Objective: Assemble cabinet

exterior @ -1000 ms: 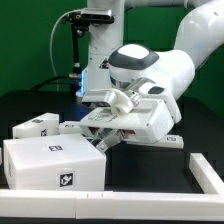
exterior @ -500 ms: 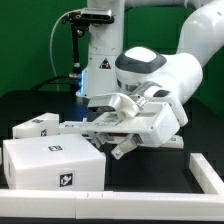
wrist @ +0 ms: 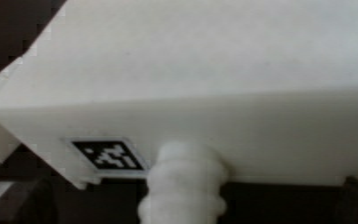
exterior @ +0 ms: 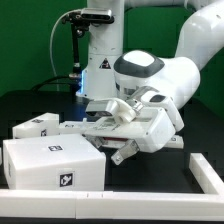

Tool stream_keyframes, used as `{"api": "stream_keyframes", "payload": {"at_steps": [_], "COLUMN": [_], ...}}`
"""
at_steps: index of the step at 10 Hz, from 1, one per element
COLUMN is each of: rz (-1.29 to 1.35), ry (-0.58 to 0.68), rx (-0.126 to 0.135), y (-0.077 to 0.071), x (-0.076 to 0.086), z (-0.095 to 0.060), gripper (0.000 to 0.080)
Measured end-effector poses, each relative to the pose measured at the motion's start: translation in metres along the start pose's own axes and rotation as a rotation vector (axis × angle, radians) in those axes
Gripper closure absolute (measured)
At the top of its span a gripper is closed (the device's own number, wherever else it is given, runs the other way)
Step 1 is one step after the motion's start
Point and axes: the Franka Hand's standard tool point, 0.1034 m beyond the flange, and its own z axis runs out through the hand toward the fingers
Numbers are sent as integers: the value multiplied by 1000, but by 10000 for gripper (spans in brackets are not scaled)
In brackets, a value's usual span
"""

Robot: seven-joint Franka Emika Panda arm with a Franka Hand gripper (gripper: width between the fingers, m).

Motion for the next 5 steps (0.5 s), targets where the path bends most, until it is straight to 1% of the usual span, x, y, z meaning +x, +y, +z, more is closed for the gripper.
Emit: {"api": "stream_keyframes", "payload": {"at_steps": [2,4,5], "rz": [5,4,4], "ry": [6,7,7], "rx": [6,7,7], "y": [-2,-3,-3], "x": [4,4,4], "z": [-1,0,0], "gripper": [3,3,132]}}
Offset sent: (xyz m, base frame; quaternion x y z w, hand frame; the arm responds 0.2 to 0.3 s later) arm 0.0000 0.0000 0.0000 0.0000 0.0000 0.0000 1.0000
